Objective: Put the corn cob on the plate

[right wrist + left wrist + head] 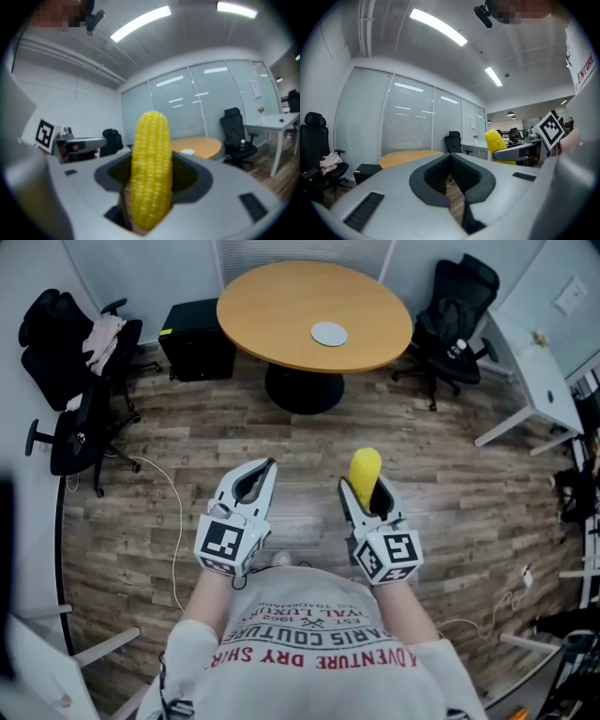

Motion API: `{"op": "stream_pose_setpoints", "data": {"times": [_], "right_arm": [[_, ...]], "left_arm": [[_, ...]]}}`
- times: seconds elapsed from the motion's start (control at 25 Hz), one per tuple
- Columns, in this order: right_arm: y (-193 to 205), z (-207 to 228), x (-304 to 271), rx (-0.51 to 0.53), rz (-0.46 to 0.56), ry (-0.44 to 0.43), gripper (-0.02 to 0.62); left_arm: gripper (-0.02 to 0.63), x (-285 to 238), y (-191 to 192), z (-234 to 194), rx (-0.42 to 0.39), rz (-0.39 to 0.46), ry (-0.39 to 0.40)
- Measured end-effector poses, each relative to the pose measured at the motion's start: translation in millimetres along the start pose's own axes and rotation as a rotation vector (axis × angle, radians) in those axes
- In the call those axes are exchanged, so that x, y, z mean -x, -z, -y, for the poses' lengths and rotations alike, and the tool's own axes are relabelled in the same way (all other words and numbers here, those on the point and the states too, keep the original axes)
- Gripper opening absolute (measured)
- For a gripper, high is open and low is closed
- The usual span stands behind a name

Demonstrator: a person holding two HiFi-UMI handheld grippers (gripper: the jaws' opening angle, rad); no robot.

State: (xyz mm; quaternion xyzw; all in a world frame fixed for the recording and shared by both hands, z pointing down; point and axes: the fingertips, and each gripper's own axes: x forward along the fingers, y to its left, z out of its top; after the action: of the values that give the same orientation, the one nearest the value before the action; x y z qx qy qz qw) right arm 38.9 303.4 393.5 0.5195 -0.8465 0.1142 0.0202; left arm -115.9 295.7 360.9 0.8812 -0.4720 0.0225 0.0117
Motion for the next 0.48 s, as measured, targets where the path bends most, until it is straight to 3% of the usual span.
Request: {"op": "stream_pose_setpoints", "data": {"times": [0.48], "right_arm": [[-2,6,-86,-0.017,-0.031,-0.023,0.264]], "left_arm": [[0.033,-35,17,-70,0.019,-0.034,-0.038]]}}
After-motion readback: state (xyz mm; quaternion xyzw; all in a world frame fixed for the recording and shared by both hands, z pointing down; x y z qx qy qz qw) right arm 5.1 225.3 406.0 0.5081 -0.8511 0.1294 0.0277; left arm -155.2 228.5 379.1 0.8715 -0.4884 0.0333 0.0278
